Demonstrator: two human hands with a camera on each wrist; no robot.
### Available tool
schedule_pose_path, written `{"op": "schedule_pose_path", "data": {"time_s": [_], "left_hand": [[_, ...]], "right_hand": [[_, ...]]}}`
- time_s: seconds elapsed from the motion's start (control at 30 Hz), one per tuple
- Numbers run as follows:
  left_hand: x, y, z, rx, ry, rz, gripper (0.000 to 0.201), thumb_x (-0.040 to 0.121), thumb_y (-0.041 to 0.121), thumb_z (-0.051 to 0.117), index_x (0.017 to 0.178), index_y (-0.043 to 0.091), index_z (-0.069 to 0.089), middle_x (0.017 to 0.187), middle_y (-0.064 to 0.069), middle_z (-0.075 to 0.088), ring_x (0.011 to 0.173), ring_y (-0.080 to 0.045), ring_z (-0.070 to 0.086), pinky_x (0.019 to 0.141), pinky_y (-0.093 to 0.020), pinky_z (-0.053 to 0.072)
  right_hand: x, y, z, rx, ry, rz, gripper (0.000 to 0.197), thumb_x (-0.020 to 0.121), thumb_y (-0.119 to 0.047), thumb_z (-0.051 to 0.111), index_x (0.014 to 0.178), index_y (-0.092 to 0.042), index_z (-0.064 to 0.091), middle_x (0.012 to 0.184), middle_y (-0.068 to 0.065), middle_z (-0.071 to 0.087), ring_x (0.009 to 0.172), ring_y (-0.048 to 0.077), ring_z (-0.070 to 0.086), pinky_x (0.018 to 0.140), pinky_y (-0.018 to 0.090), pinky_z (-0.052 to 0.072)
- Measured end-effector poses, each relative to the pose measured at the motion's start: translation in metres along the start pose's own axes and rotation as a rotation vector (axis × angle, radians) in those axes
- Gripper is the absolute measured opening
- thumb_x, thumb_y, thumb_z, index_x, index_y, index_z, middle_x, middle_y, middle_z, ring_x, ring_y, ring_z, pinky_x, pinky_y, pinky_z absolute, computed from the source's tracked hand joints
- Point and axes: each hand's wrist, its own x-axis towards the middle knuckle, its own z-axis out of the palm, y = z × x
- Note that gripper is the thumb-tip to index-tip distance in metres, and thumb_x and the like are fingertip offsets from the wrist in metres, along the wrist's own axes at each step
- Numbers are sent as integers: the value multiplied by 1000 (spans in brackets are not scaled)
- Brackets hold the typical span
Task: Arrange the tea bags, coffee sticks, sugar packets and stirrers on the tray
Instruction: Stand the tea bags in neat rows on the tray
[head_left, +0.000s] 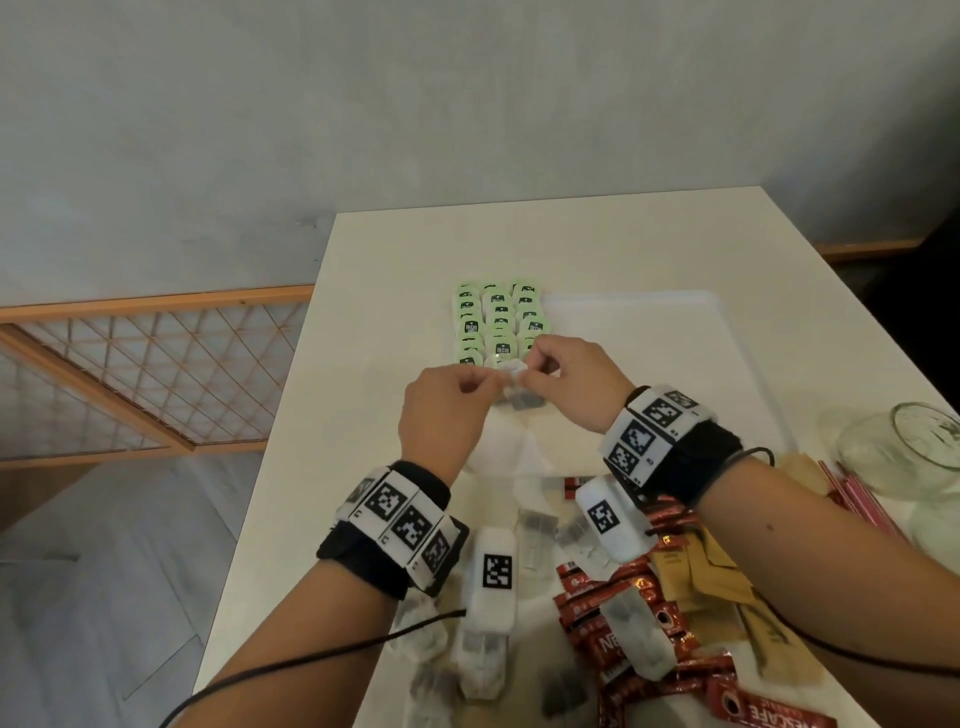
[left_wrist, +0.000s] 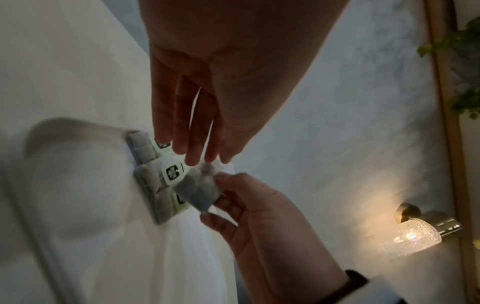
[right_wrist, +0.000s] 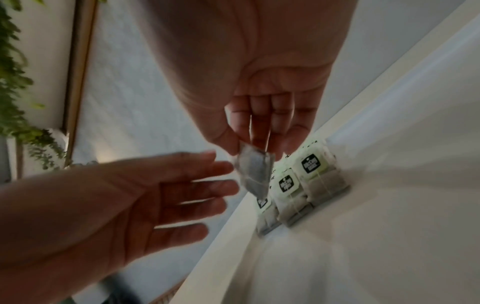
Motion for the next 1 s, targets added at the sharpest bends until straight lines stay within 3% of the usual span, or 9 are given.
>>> {"op": "schedule_pose_path", "data": {"time_s": [0.1, 0.2, 0.33, 0.4, 0.57, 0.73, 0.87, 1.0], "left_hand": [[-9, 7, 6, -191, -55, -51, 14, 91, 36, 67, 86, 29, 79, 80, 1, 76, 81, -19, 72, 75, -40, 61], [-4, 9, 4, -328, -67, -123, 21, 88, 34, 71, 84, 15, 79, 79, -7, 76, 79, -18, 73, 66, -32, 61], [16, -5, -10, -305, -52, -203, 18, 88, 20, 73, 93, 3, 76, 85, -16, 75, 70, -20, 72, 61, -29, 59], [25, -19, -17, -252, -71, -255, 18, 87, 14, 72, 97, 0, 73, 86, -17, 75, 73, -24, 74, 59, -29, 57], [35, -43, -17, -135, -185, -314, 19, 85, 14, 75, 101, 3, 73, 86, -10, 74, 70, -16, 70, 54, -22, 53], [49, -45, -11, -117, -182, -311, 20, 84, 16, 77, 102, 8, 73, 81, -6, 74, 70, -14, 67, 59, -22, 52], [60, -40, -9, -112, -145, -262, 13, 83, 19, 78, 93, 14, 73, 79, -1, 70, 68, -11, 62, 57, -19, 47], [69, -43, -12, -55, -118, -205, 20, 79, 20, 81, 94, 22, 69, 73, 5, 61, 65, -11, 55, 63, -28, 49]], "right_hand": [[-5, -8, 6, -56, -4, -62, 10, 84, -15, 63, 79, -7, 58, 84, 8, 66, 80, 28, 60, 73, 40, 50], [-4, -17, 8, -144, 15, -138, 10, 84, -17, 64, 88, -7, 64, 90, 5, 67, 80, 24, 60, 75, 41, 50], [0, -14, 8, -149, -62, -123, 21, 88, -32, 67, 106, -21, 71, 106, -4, 68, 98, 14, 61, 87, 28, 47], [2, -6, 4, -158, -88, -71, 26, 86, -36, 68, 109, -24, 71, 109, -6, 67, 101, 11, 60, 86, 23, 43], [8, 27, -6, -163, -99, 118, 18, 87, -34, 69, 100, -22, 72, 103, -6, 69, 93, 11, 62, 77, 22, 40], [16, 44, -8, -172, -44, 193, 13, 86, -31, 69, 96, -22, 72, 98, -5, 69, 91, 13, 62, 81, 26, 46], [23, 47, -6, -175, -15, 212, 7, 86, -28, 68, 89, -23, 71, 93, -6, 70, 87, 13, 62, 76, 24, 44], [31, 48, -5, -194, 29, 255, 8, 83, -29, 69, 83, -22, 69, 86, -4, 70, 85, 17, 65, 77, 28, 50]]}}
